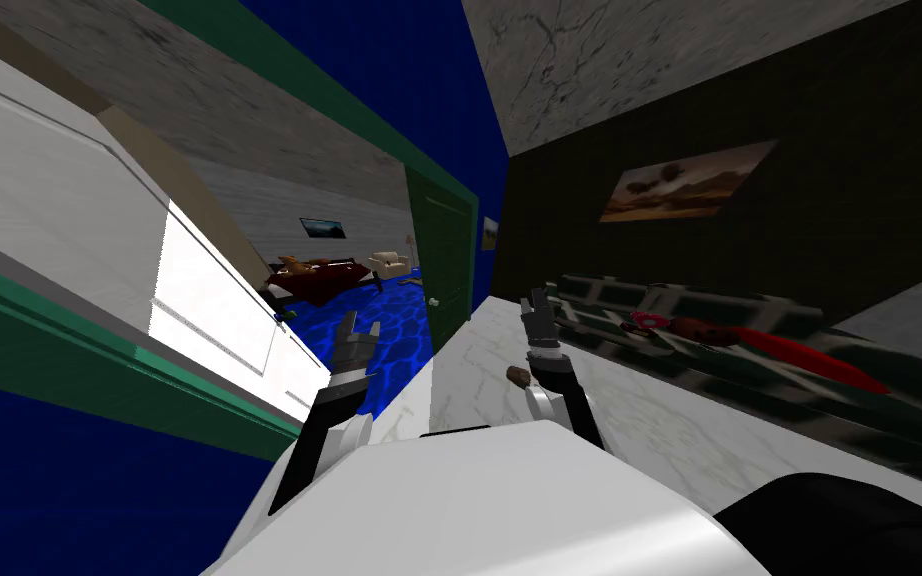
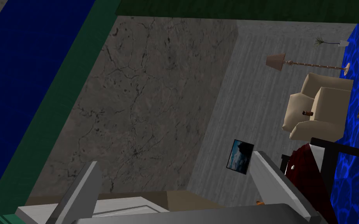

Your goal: Push the door open

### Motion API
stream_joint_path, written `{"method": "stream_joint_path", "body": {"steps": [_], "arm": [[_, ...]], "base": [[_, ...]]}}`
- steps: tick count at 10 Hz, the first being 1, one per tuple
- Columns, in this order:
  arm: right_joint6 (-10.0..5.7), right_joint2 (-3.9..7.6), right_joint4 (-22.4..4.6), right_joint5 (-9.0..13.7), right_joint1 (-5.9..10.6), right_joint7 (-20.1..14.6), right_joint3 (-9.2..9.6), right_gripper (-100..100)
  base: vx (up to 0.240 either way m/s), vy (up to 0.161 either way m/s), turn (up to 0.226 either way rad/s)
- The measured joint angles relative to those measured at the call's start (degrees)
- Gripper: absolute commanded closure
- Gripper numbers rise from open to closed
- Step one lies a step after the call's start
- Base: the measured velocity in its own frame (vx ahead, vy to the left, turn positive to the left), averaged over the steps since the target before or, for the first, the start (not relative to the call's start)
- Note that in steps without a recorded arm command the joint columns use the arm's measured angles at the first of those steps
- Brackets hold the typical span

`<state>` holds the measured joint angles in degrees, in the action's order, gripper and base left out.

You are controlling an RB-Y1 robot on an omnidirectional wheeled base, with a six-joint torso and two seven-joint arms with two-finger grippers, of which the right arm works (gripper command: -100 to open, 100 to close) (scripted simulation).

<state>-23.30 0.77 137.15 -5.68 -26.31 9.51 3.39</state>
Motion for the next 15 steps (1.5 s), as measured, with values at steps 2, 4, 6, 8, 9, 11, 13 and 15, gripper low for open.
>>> {"method": "stream_joint_path", "body": {"steps": [2,4,6,8,9,11,13,15], "arm": [[-0.26,0.57,-2.1,0.65,0.6,2.18,-0.01,-100],[-1.07,1.14,-4.37,1.38,0.61,4.62,0.09,-100],[-1.75,1.51,-6.66,1.95,1.09,6.86,0.18,-100],[-2.35,1.91,-9.08,2.59,1.61,9.1,0.2,-100],[-2.99,2.28,-10.52,3.05,1.63,10.31,0.09,-100],[-3.71,2.75,-13.06,3.8,1.95,12.92,0.17,-100],[-4.05,3.17,-15.54,4.58,2.61,15.93,0.28,-100],[-4.88,3.71,-18.48,5.5,2.99,18.96,0.31,-100]], "base": [[0.074,-0.009,0.222],[0.081,-0.027,0.167],[0.068,-0.02,0.162],[0.064,-0.019,0.19],[0.079,-0.03,0.202],[0.08,-0.041,0.172],[0.085,-0.025,0.21],[0.077,-0.041,0.164]]}}
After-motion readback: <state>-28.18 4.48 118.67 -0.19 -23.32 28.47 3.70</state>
